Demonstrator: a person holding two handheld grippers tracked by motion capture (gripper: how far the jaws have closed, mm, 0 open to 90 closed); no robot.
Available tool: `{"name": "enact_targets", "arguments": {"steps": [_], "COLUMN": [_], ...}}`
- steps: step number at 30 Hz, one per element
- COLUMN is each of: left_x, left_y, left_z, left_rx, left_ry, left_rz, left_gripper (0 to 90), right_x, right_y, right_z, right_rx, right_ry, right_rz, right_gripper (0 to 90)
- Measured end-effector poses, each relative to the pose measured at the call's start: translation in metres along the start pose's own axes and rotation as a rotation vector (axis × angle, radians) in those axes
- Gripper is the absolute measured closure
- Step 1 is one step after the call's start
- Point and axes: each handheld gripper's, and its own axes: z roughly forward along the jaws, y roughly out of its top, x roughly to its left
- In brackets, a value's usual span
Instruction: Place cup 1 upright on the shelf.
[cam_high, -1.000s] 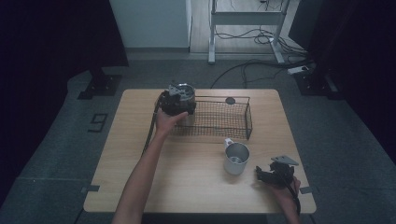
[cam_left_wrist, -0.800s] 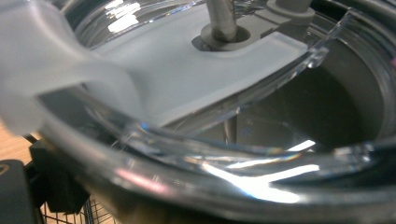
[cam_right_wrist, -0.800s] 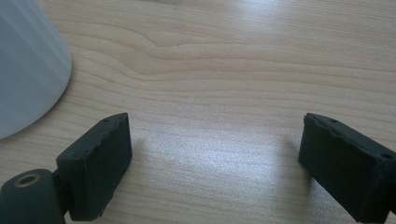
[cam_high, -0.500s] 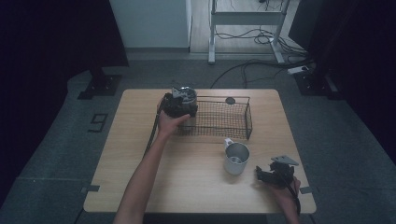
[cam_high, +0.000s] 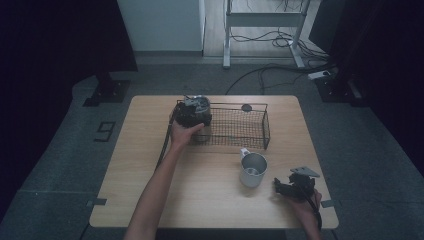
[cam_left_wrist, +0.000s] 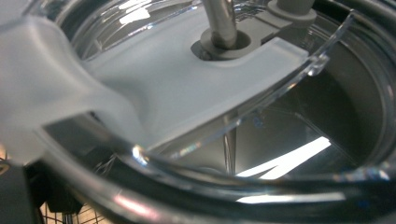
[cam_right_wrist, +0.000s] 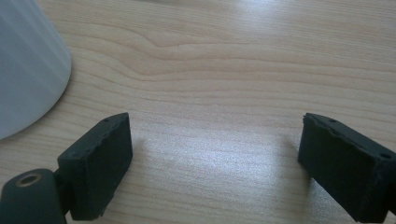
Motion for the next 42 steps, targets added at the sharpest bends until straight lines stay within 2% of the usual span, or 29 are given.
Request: {"name": "enact_targets", "arguments": {"steps": [9,16,27,30,34,42], "left_x": [-0.001,-0.005,-0.004,-0.004,-0.007,-0.006], "left_y": [-0.005,-0.008,-0.009,-0.005,0.001,0.001], "left_z": [0.002,0.001,0.0,-0.005,-0.014,-0.028], "left_rx": [0.001,-0.004,-0.009,-0.038,-0.063,-0.079], "left_ry": [0.002,0.011,0.004,-0.002,0.004,-0.01], "left_rz": [-0.003,0.02,0.01,-0.002,0.014,0.011], "left_gripper": [3.9,3.6,3.1,0.0,0.0,0.0], "right_x": [0.0,0.0,0.0,0.0,0.0,0.0], "right_y": [0.0,0.0,0.0,0.0,0.0,0.0], "right_z": [0.0,0.0,0.0,0.0,0.0,0.0], "right_rx": [0.0,0.0,0.0,0.0,0.0,0.0], "right_ry": [0.0,0.0,0.0,0.0,0.0,-0.001], "right_rz": [0.0,0.0,0.0,0.0,0.0,0.0], "right_gripper": [9.6,9.6,9.6,9.6,9.6,9.7]}}
